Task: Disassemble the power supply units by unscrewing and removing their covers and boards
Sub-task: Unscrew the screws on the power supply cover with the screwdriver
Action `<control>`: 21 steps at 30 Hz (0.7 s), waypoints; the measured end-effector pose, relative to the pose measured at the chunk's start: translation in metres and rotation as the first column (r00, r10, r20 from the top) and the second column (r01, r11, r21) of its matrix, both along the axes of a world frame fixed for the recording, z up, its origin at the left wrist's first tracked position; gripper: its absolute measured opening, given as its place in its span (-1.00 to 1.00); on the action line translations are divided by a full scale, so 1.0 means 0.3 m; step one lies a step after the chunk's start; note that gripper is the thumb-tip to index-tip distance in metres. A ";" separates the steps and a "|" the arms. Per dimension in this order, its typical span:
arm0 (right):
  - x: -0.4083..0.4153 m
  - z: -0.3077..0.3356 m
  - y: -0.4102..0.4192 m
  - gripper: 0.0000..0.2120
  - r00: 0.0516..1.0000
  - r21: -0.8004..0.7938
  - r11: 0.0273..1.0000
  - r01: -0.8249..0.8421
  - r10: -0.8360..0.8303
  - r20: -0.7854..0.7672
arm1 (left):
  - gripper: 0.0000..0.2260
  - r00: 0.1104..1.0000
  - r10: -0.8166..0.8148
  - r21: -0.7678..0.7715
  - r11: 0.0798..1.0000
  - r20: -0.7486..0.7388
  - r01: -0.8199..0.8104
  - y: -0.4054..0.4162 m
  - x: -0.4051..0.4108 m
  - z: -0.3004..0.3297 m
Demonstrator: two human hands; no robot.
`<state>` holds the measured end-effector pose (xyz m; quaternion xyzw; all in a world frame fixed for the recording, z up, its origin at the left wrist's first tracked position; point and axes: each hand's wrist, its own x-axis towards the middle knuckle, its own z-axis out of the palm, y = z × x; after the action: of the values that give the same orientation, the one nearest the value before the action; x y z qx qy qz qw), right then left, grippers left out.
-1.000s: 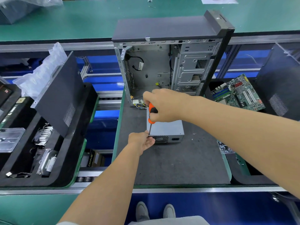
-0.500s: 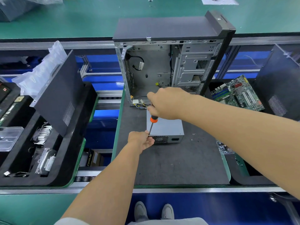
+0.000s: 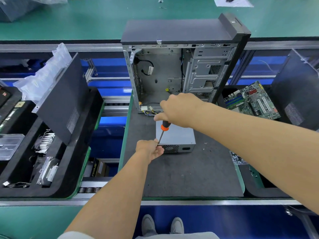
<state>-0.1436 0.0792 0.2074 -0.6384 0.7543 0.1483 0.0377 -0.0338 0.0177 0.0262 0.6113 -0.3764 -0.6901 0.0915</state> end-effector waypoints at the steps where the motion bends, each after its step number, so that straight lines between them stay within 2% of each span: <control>1: -0.002 -0.003 0.000 -0.65 0.999 -0.003 1.000 -0.013 0.014 0.030 | -0.87 1.000 0.000 0.001 1.000 -0.002 0.000 0.000 0.000 0.002; 3: -0.005 -0.009 0.004 -0.70 0.987 -0.003 0.998 -0.056 0.055 0.149 | -0.86 1.000 0.000 0.001 1.000 -0.004 0.000 -0.002 0.000 0.002; 5: 0.001 -0.007 0.009 -0.59 0.983 -0.009 1.000 -0.029 0.030 0.182 | -0.85 1.000 -0.006 0.002 1.000 -0.006 0.006 -0.002 0.000 0.001; 7: 0.008 -0.008 0.007 -0.54 0.996 -0.015 1.000 0.021 -0.020 0.088 | -0.85 1.000 -0.009 0.008 1.000 -0.004 0.009 -0.001 0.002 0.000; 9: 0.003 -0.014 0.002 -0.65 1.000 -0.028 1.000 -0.010 0.010 0.024 | -0.87 1.000 -0.008 0.012 1.000 -0.001 0.008 -0.001 0.003 0.000; 11: -0.006 -0.019 0.004 -0.74 0.993 -0.022 0.999 -0.042 0.044 0.110 | -0.87 1.000 -0.008 0.010 1.000 -0.001 0.008 -0.001 0.003 -0.001; 14: -0.004 -0.013 0.008 -0.59 0.976 -0.009 1.000 -0.027 0.028 0.216 | -0.88 1.000 -0.008 0.003 1.000 -0.001 0.008 -0.001 0.002 -0.003; 16: 0.007 -0.014 0.012 -0.49 0.987 -0.023 0.999 0.024 -0.020 0.158 | -0.88 1.000 -0.005 0.002 1.000 0.000 0.005 -0.001 0.002 -0.005; 19: 0.018 -0.012 0.012 -0.51 0.995 -0.027 1.000 -0.007 0.004 -0.101 | -0.89 1.000 -0.001 0.007 1.000 0.001 0.001 -0.002 0.003 -0.006; 20: 0.016 -0.011 0.010 -0.56 0.992 -0.032 0.999 -0.036 0.032 -0.120 | -0.90 1.000 -0.001 0.010 1.000 0.000 0.001 -0.002 0.003 -0.007; 21: 0.011 -0.010 0.008 -0.61 0.996 -0.045 0.998 -0.050 0.047 -0.074 | -0.90 1.000 -0.002 0.011 1.000 0.000 0.002 -0.002 0.004 -0.008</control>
<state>-0.1404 0.0815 0.2043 -0.6513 0.7429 0.1545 -0.0084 -0.0327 0.0169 0.0239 0.6113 -0.3732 -0.6923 0.0877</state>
